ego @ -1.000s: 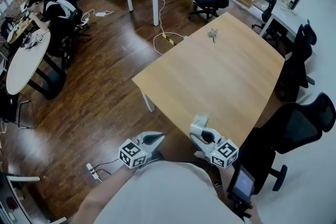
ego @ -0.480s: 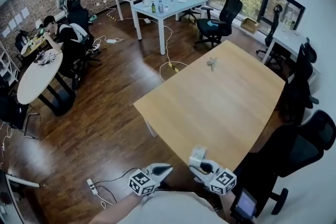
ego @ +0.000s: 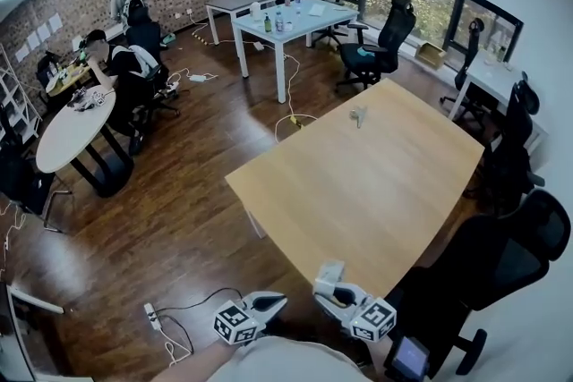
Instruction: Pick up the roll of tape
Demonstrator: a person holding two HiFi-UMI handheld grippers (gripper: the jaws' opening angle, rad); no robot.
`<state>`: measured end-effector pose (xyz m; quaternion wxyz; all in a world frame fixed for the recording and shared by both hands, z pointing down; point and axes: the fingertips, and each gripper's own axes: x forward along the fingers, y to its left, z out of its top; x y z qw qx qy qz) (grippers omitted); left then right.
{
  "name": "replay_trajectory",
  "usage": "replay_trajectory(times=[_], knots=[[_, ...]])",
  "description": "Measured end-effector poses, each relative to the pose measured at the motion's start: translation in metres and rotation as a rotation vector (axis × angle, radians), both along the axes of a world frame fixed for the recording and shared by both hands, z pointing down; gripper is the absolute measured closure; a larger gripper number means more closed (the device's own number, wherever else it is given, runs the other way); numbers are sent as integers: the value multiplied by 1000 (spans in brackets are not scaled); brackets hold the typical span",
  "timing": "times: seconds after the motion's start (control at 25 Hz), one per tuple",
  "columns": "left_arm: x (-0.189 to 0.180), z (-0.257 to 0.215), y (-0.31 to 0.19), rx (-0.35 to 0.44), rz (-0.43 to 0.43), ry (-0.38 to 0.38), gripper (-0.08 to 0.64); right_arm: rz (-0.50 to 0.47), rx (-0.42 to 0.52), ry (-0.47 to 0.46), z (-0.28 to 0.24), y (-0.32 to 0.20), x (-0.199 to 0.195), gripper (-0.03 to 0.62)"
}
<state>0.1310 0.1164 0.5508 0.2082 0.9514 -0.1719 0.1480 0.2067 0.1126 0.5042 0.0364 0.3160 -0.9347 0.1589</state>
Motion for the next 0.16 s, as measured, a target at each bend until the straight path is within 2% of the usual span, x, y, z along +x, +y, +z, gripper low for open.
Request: replay_trajectory(times=[0.16], knots=[[10, 2, 21, -11, -10, 15, 554, 9, 8, 1, 4, 23, 13, 495]])
